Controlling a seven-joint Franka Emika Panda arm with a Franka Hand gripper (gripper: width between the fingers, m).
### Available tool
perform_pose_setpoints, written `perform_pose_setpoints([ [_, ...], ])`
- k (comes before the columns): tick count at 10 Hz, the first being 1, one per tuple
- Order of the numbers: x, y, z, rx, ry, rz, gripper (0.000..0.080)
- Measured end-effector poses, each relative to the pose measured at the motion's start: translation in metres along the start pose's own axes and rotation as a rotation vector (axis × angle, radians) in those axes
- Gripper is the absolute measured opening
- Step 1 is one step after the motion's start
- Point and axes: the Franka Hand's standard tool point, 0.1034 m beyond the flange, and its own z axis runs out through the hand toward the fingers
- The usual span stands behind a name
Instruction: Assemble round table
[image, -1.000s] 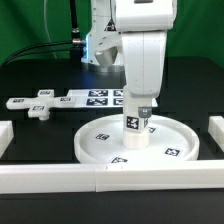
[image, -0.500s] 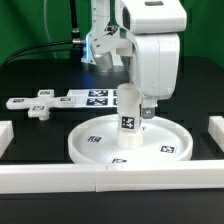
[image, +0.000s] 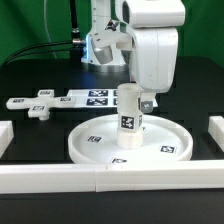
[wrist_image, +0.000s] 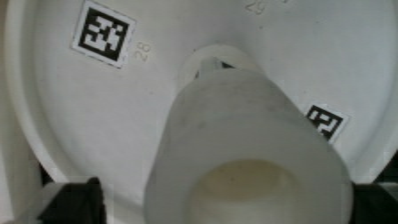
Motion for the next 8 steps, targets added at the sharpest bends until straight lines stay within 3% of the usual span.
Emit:
perform_pose_setpoints([
  [4,-0.0050,-0.0006,0.0011,0.002,0.000,0.010,0.0649],
  [5,-0.0052,-0.0006,0.0011,0.002,0.000,0.010,0.0531],
  [6,-0.0055,-0.0018,0.0016,0.007,0.000,0.011,0.0531],
  [7,-0.0055,-0.0030,0.0021,0.012,0.000,0.011,0.0407],
  [8,-0.0055,-0.0030,0.0022,0.012,0.000,0.028,0.0407],
])
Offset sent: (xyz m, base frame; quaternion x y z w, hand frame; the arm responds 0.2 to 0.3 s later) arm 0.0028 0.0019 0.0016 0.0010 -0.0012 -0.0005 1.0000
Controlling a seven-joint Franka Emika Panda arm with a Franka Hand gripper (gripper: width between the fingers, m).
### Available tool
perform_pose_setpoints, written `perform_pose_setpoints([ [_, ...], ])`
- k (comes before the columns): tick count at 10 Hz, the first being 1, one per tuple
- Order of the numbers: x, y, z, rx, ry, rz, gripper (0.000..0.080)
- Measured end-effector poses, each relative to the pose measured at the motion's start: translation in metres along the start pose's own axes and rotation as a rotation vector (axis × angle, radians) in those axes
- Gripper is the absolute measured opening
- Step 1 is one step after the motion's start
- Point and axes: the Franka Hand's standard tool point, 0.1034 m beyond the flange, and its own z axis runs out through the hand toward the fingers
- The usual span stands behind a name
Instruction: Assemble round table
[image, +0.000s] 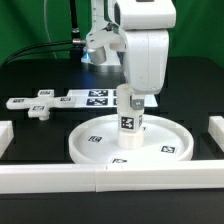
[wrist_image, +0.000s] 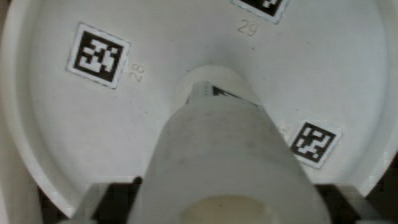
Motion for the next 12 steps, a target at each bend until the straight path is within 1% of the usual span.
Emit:
perform_pose_setpoints([
  [3,-0.0003,0.0000,0.0002,0.000,0.000,0.081,0.0407],
  [4,0.0004,-0.0004,0.0004,0.001,0.002,0.218,0.0407],
  [6,0.0024,-0.0024,0.0012,0.013,0.000,0.467,0.0407],
  [8,0.0024,-0.0018,0.0014,0.009,0.001,0.596,0.0407],
  [12,0.0026,-0.0020,0.0019,0.010,0.000,0.894,0.0409],
])
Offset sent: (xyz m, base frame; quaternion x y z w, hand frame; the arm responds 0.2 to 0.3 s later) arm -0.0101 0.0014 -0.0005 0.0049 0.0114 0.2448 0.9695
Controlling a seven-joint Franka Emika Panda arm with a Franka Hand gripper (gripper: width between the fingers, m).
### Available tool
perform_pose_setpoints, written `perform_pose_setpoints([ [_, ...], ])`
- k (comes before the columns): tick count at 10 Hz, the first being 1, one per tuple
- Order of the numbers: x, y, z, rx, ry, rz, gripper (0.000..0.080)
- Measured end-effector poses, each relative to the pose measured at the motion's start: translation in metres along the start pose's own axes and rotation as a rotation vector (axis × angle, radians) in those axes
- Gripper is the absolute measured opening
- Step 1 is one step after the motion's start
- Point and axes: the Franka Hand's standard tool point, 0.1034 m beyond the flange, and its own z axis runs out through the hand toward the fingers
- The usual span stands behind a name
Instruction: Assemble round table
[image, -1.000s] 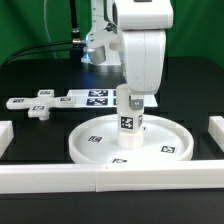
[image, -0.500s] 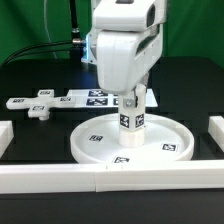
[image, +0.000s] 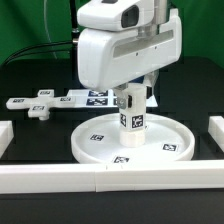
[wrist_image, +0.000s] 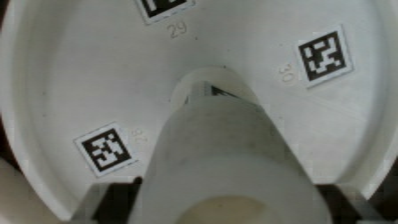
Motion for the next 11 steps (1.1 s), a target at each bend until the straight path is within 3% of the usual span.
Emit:
perform_pose_setpoints([
  [5,0.002,-0.004,0.001,0.015,0.020,0.467,0.0409],
  [7,0.003,-0.004,0.001,0.046,0.041,0.675,0.0409],
  [10,0.014,-0.014,0.000,0.039,0.046,0.829,0.0409],
  [11,0.015,-0.015,0.001,0.058,0.048,0.899,0.0409],
])
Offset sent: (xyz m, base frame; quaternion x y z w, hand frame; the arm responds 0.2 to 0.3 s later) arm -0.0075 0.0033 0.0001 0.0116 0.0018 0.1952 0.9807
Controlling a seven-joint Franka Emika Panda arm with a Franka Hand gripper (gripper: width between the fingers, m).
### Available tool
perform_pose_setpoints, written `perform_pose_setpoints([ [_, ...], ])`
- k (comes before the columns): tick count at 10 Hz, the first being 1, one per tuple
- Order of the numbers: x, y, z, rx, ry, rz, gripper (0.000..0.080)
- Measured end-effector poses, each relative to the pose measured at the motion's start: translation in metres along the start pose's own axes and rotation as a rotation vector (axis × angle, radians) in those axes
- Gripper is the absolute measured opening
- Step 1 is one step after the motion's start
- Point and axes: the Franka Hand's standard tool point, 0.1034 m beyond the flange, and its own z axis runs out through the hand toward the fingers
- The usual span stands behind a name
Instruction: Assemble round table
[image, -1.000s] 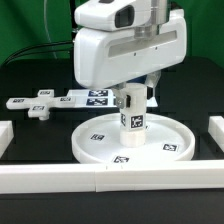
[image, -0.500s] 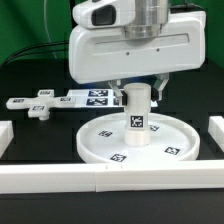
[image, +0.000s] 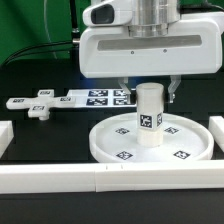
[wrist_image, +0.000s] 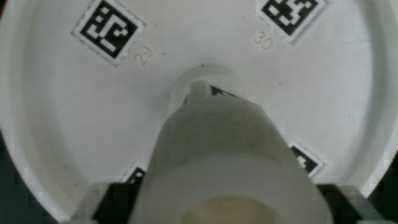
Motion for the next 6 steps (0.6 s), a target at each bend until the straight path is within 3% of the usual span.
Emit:
perform_pose_setpoints([
  [3,-0.0009,-0.0035,0.0005,0.018,-0.005,0.214,0.0409],
  [6,-0.0022,-0.0065,0.0012,0.056,-0.005,0.579,0.0409],
])
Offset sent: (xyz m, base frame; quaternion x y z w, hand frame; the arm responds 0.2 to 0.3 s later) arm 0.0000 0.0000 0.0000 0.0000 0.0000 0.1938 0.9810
